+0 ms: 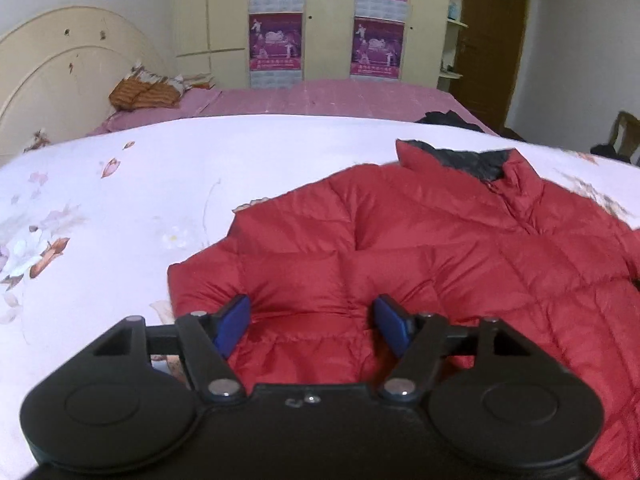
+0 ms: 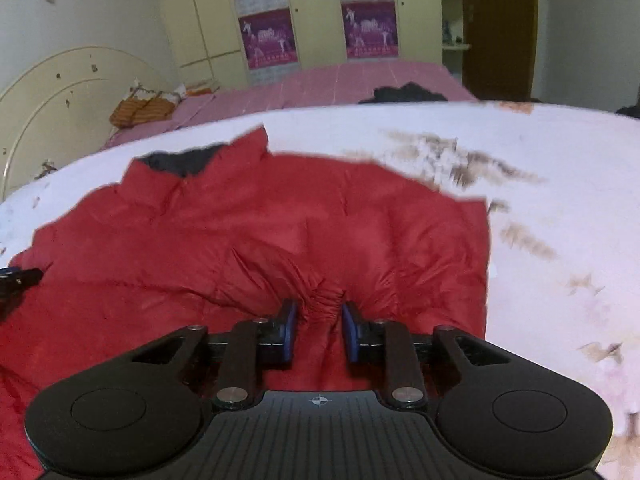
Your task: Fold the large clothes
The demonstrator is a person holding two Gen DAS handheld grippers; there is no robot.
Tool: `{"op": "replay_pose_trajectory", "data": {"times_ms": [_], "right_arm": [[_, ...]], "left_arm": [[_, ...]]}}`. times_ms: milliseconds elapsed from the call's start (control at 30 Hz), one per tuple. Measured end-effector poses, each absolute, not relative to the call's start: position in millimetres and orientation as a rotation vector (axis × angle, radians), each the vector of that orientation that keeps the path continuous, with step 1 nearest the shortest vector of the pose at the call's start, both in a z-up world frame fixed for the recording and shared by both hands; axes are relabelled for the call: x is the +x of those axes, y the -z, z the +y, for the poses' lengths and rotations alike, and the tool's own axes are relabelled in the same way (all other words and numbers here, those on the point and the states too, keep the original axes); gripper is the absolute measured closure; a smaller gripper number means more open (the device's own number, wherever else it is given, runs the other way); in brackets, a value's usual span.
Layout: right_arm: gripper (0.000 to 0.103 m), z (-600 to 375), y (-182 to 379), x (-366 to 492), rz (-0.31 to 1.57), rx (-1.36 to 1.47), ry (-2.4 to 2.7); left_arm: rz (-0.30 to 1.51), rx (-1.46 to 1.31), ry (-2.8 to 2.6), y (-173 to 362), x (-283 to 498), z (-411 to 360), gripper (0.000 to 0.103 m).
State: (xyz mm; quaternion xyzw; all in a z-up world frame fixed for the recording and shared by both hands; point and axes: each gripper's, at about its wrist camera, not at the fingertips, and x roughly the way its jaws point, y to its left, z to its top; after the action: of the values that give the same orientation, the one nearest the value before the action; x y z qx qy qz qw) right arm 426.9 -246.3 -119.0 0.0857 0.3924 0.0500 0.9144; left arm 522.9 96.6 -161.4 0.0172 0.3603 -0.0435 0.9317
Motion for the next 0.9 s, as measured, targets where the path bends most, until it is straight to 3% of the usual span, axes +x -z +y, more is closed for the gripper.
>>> {"op": "replay_pose_trajectory", "data": {"times_ms": [333, 633, 667, 700, 733, 767, 800, 900], "right_arm": [[0.078, -261.3, 104.8, 392.8, 0.819, 0.387, -0.070], [0.078, -244.8, 106.9, 376.0, 0.824, 0.311, -0.052], [0.078, -245.5, 101.7, 375.0, 0.814, 0.314, -0.030], [0.076, -247.7, 94.4, 370.3, 0.787, 0.317, -0.013], [0.068, -249.3, 86.5, 364.0, 0.754, 0.319, -0.006], [0.032, -251.2, 78.0, 355.2, 0.720, 0.313, 0.005], [0.016, -252.5, 72.2, 348.2, 0.700, 0.303, 0.010], [0.017, -264.3, 59.8, 321.8, 0.704, 0.304, -0.008]], "left_arm": [[0.680, 0.029, 0.151, 150.1, 482.0, 97.6, 0.036], [0.705, 0.078, 0.159, 157.1, 483.8, 95.1, 0.035], [0.706, 0.077, 0.155, 154.7, 483.5, 95.4, 0.034], [0.703, 0.074, 0.149, 151.3, 481.5, 96.1, 0.026], [0.685, 0.068, 0.143, 145.9, 476.9, 97.4, 0.019], [0.660, 0.064, 0.136, 141.1, 470.6, 98.7, 0.003], [0.638, 0.059, 0.128, 136.4, 462.6, 100.8, 0.001], [0.660, 0.037, 0.153, 131.2, 439.6, 111.5, 0.002]]}}
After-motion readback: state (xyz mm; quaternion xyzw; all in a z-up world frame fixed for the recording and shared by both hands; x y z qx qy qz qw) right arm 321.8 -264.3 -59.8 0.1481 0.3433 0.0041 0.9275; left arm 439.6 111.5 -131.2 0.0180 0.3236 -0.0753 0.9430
